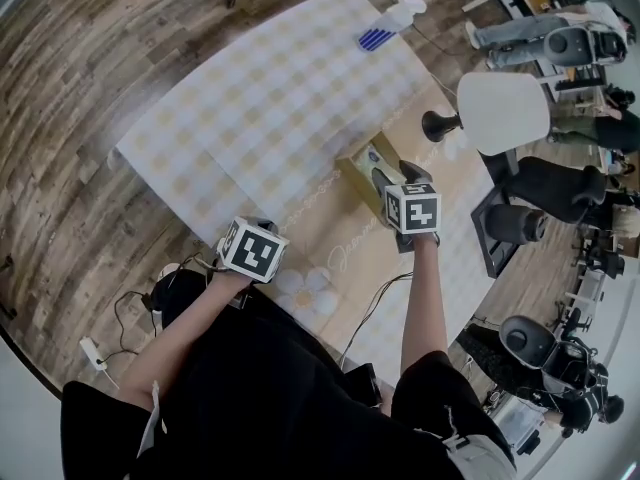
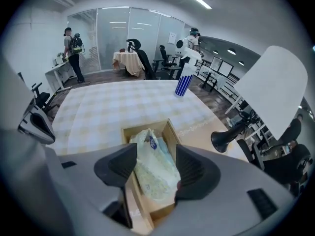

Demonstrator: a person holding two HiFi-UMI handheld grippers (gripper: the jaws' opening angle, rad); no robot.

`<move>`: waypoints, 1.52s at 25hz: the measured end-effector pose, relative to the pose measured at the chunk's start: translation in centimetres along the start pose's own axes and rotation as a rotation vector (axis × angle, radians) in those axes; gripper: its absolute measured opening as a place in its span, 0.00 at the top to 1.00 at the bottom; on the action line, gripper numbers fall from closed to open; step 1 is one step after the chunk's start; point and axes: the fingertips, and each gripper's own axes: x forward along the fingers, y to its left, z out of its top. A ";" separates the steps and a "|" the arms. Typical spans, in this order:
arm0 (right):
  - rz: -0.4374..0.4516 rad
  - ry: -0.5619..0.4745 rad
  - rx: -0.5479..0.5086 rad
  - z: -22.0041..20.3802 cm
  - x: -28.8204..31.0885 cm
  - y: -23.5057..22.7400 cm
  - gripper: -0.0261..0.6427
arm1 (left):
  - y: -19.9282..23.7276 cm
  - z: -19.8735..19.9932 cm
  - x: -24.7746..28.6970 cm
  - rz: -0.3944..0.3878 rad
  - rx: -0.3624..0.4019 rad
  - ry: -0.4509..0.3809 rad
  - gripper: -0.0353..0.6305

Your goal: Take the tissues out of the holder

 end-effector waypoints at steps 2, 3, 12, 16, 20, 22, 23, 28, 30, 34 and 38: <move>0.003 0.006 -0.006 0.1 0.4 0.0 0.60 | 0.2 -0.2 0.0 0.000 -0.003 0.000 0.95; 0.007 0.010 -0.006 0.1 0.6 0.1 0.60 | 0.3 -0.5 -0.1 0.000 -0.005 0.001 0.95; 0.061 0.071 0.013 -0.2 3.0 -0.7 0.60 | 0.8 -0.4 0.2 0.002 -0.022 0.011 0.95; 0.072 0.100 0.007 -0.6 3.7 -0.7 0.60 | 1.0 -0.7 0.2 0.004 -0.030 0.017 0.95; 0.094 0.127 0.011 -0.7 4.2 -0.5 0.60 | 1.3 -0.9 0.2 0.006 -0.037 0.022 0.95; 0.089 0.139 0.005 -0.8 4.4 -0.7 0.65 | 1.5 -1.0 0.2 0.008 -0.039 0.024 0.95; 0.083 0.144 -0.003 -0.9 4.4 -0.9 0.71 | 1.5 -1.1 0.2 0.008 -0.040 0.025 0.95; 0.099 0.165 -0.017 -1.2 4.6 -0.7 0.84 | 1.9 -1.3 0.2 0.011 -0.044 0.032 0.95; 0.107 0.173 -0.010 -1.4 4.7 -0.6 0.87 | 2.0 -1.1 0.0 0.017 -0.040 0.027 0.95; 0.116 0.181 -0.009 -1.6 4.9 -0.4 0.91 | 1.9 -1.4 0.1 0.009 -0.039 0.033 0.95; 0.119 0.183 0.005 -1.8 5.0 -0.2 0.94 | 1.7 -1.5 0.1 0.008 -0.023 0.029 0.95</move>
